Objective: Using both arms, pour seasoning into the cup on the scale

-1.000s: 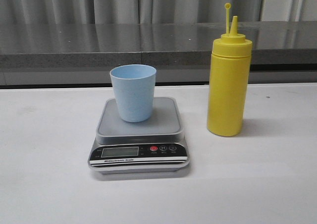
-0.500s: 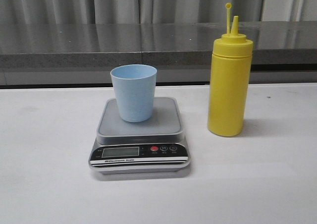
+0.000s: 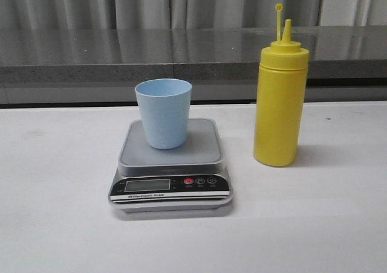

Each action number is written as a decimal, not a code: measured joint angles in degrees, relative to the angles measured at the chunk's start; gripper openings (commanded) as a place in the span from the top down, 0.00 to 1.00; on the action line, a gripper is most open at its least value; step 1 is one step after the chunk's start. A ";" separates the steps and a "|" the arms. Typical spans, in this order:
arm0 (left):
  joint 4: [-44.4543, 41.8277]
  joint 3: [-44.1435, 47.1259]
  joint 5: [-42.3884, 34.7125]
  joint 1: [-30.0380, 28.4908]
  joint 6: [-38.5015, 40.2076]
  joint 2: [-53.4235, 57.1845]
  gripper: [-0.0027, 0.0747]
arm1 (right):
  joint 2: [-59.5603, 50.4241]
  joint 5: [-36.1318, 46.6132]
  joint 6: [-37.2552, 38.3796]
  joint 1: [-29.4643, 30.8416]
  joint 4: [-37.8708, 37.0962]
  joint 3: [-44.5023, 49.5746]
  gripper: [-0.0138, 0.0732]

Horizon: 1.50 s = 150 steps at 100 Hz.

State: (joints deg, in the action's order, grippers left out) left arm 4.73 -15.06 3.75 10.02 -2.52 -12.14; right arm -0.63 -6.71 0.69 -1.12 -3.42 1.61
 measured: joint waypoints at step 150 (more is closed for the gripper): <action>-6.85 15.11 1.31 -7.49 0.00 12.45 0.99 | 0.00 0.10 0.08 0.00 0.00 0.00 0.92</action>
State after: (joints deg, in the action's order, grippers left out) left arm -2.11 0.06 5.06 2.53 -2.52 0.31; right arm -0.63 -6.62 0.76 -1.12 -3.42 1.61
